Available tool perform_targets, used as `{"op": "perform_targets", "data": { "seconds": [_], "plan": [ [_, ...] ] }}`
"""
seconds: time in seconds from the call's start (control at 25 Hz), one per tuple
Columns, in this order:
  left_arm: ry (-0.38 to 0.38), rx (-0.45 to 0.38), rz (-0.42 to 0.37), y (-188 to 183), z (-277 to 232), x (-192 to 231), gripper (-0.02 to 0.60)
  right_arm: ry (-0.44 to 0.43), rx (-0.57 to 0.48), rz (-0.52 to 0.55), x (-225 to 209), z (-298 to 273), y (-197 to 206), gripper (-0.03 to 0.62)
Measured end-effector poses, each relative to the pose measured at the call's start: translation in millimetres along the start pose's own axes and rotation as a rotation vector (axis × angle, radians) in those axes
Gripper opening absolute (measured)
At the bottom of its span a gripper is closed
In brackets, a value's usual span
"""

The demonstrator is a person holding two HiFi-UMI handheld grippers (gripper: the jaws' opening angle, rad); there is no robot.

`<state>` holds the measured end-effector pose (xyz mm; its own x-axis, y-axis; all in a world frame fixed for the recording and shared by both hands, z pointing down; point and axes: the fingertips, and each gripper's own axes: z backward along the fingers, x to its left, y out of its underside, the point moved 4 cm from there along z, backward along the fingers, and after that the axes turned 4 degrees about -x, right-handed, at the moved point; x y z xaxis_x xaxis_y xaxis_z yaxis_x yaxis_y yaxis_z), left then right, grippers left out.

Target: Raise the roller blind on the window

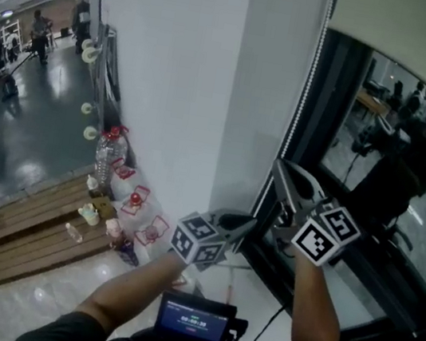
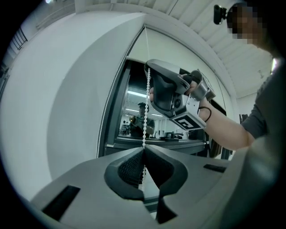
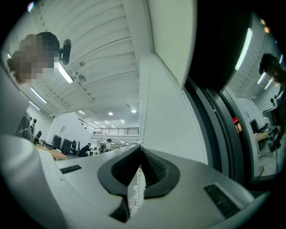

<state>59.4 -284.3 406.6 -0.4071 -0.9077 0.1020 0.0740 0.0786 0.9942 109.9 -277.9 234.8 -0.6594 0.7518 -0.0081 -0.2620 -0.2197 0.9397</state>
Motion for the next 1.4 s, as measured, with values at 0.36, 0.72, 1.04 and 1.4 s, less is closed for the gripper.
{"op": "perform_targets", "data": {
  "seconds": [0.36, 0.72, 1.04, 1.4],
  "plan": [
    [-0.018, 0.021, 0.020, 16, 17, -3, -0.002, -0.007, -0.023, -0.004, 7, 16, 10, 0.015],
    [-0.018, -0.115, 0.013, -70, 62, 8, 0.058, 0.009, -0.026, 0.004, 5, 21, 9, 0.015],
    [0.002, -0.302, -0.109, -226, 39, -7, 0.058, -0.008, -0.024, 0.000, 9, 18, 10, 0.015],
    [0.068, -0.293, -0.106, -263, -10, -16, 0.059, -0.011, -0.016, -0.002, 12, 15, 12, 0.015]
  ]
}}
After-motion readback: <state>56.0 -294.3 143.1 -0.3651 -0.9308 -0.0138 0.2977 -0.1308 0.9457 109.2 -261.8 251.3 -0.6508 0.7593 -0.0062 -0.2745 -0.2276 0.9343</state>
